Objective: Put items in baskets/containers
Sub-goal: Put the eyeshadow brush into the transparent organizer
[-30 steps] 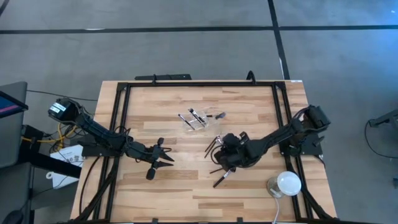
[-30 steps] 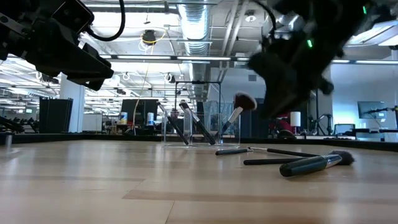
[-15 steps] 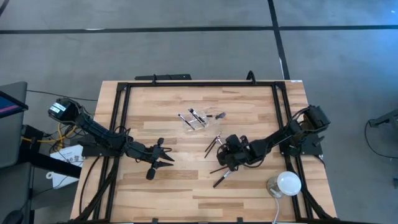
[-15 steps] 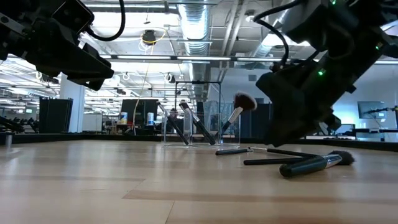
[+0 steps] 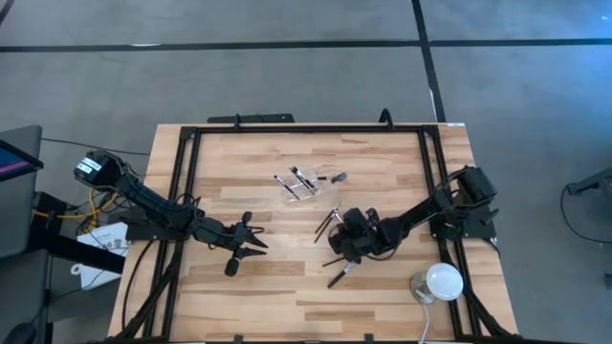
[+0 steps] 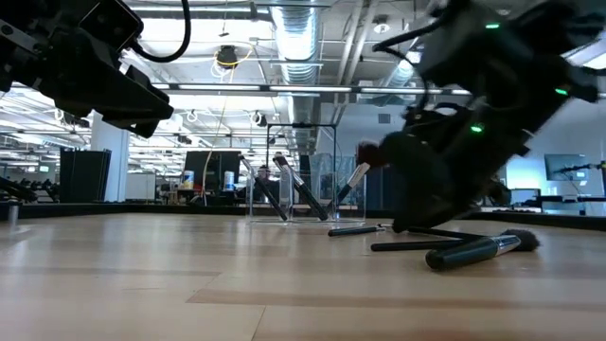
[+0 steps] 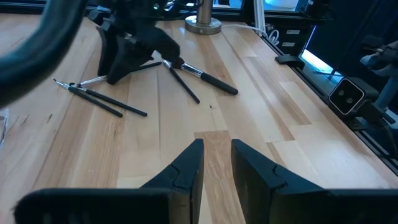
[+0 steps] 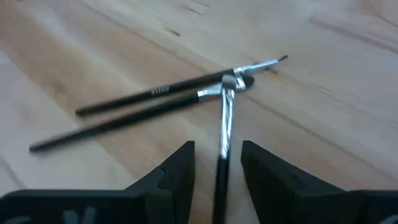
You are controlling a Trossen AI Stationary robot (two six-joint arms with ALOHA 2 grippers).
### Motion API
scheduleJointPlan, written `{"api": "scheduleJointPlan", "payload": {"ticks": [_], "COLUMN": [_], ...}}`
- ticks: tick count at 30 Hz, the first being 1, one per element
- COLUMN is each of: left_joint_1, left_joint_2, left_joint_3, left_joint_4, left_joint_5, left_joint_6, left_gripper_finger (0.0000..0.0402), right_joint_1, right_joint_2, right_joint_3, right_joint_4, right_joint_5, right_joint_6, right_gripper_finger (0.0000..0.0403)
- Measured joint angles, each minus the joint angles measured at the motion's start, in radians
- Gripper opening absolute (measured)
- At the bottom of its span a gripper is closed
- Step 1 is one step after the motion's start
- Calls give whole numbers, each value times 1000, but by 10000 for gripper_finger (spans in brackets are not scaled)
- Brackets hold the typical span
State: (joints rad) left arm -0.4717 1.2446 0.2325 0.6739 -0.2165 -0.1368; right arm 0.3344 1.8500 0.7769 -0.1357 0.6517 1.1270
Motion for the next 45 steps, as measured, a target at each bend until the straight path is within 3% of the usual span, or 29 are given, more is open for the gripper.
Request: {"api": "scheduleJointPlan", "payload": {"ticks": [5, 11, 17, 24, 30, 34, 39, 45], "left_joint_1": [0, 0, 0, 0, 0, 0, 0, 0], "left_joint_2": [0, 0, 0, 0, 0, 0, 0, 0], "left_joint_3": [0, 0, 0, 0, 0, 0, 0, 0], "left_joint_4": [0, 0, 0, 1, 6, 13, 17, 16], "left_joint_5": [0, 0, 0, 0, 0, 0, 0, 0], "left_joint_6": [0, -2, -1, 0, 0, 0, 0, 0], "left_gripper_finger": [78, 78, 78, 78, 78, 78, 78, 78], "right_joint_1": [-9, -21, -20, -29, -28, -96, -237, -356], "right_joint_2": [12, 11, -52, -262, -342, -267, -94, 101], "right_joint_3": [34, 33, 30, 95, 79, 52, 53, 54], "right_joint_4": [-76, -93, -80, -11, 509, 946, 1257, 1442], "right_joint_5": [-25, -37, -25, 109, 289, 261, 77, -6], "right_joint_6": [47, 51, -8, -212, -847, -1201, -1318, -1319], "right_gripper_finger": [99, 14, 19, 16, 6, 10, 11, 8]}}
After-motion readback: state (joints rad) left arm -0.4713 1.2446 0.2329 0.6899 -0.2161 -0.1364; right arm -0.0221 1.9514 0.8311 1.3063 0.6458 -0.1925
